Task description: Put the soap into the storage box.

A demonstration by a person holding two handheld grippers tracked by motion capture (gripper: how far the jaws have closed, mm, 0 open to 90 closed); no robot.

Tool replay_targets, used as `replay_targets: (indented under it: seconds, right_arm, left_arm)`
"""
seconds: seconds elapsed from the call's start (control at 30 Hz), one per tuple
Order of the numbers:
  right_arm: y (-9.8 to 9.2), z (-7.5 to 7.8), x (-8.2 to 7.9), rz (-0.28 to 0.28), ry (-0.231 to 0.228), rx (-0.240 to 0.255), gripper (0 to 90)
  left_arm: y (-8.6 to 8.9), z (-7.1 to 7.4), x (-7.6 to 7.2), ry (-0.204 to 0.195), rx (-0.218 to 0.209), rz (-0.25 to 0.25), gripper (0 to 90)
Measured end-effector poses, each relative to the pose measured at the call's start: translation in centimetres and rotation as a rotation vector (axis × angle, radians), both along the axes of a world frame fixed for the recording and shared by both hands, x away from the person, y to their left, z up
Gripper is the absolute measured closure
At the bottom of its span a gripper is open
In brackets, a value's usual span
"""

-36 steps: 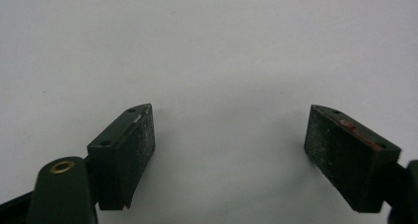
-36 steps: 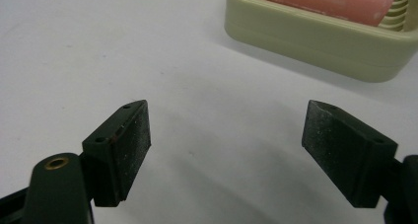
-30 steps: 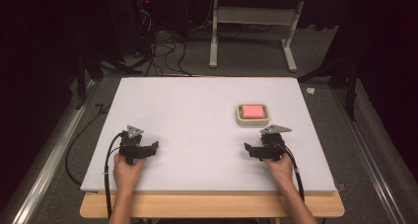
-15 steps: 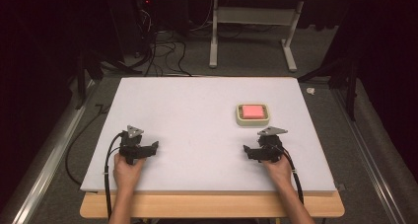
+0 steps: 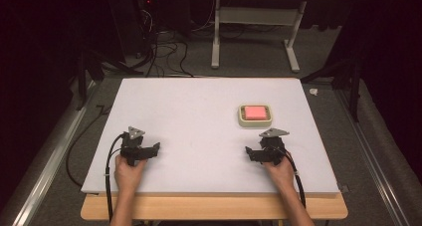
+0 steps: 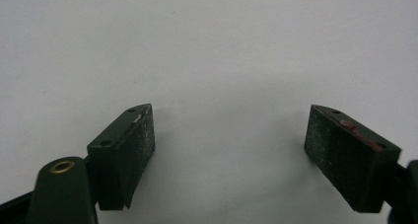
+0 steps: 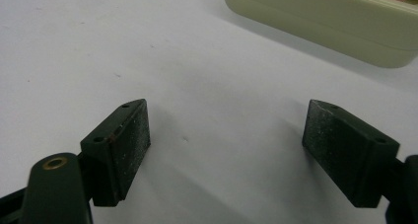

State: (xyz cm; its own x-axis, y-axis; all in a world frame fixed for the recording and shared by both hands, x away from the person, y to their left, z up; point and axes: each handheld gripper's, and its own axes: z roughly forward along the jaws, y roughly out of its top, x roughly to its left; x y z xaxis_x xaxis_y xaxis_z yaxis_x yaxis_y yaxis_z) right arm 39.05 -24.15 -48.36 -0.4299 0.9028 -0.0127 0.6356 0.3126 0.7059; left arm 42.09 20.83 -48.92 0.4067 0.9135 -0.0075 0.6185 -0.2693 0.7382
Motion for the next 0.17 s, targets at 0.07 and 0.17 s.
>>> replay_targets:
  seconds: [0.07,0.17]
  right_arm:
    - [0.00,0.00,0.00,0.000,0.000,0.000,18.9]
    - [0.00,0.01,0.01,0.000,0.001,0.000,18.9]
  left_arm:
    - [0.01,0.00,0.01,0.000,0.000,0.000,20.0]
    - [0.01,0.00,0.00,0.000,0.000,0.000,20.0]
